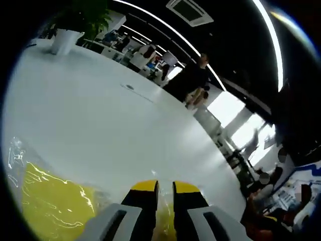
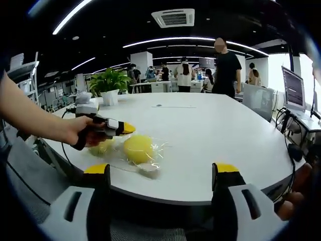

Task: Compare the silicone blocks by pressing each to a similar depth, holding the contact briefly, and releasing to observe deformation and rebound differences across the visible hardness samples.

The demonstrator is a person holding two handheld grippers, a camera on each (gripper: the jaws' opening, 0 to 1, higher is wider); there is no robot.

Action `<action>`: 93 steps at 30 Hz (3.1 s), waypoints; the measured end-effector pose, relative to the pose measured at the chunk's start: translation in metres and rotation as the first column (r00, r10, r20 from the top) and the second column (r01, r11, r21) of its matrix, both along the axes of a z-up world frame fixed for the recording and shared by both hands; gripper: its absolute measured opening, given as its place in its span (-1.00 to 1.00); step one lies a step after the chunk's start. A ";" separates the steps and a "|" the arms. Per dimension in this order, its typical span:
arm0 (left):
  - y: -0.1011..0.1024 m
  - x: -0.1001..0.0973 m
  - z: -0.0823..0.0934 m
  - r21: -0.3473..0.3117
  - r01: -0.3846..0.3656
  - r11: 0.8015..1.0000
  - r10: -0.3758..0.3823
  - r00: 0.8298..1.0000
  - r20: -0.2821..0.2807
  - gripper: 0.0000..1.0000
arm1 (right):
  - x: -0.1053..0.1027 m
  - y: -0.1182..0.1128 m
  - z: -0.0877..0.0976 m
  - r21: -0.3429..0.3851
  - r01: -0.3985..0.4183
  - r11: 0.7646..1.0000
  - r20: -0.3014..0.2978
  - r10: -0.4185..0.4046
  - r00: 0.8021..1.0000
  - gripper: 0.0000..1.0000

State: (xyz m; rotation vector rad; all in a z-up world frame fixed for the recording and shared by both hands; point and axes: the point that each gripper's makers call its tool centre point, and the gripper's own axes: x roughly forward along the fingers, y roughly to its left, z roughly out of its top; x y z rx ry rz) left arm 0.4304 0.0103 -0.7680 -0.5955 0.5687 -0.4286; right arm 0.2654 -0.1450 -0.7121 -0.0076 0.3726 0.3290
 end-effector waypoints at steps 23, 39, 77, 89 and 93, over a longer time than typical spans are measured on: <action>0.025 -0.034 0.080 0.151 0.115 0.982 -0.150 0.959 0.242 -0.56 | 0.000 0.004 -0.001 0.017 -0.015 1.000 -0.012 0.015 1.000 0.65; 0.070 -0.098 0.097 0.381 0.177 0.908 -0.299 0.909 0.290 -0.38 | -0.002 0.004 -0.004 -0.011 -0.028 1.000 -0.029 0.028 0.999 0.61; 0.133 -0.193 0.083 0.395 0.106 0.913 -0.232 0.929 0.288 0.99 | -0.005 0.004 -0.014 -0.050 -0.048 0.998 -0.074 0.044 0.996 0.61; 0.129 -0.203 0.065 0.437 0.121 0.891 -0.254 0.931 0.261 0.99 | -0.006 0.004 -0.018 -0.065 -0.050 0.997 -0.094 0.044 0.995 0.67; 0.124 -0.203 0.072 0.349 0.129 0.928 -0.232 0.934 0.272 0.99 | -0.006 0.003 -0.022 -0.081 -0.051 0.995 -0.110 0.042 0.993 0.72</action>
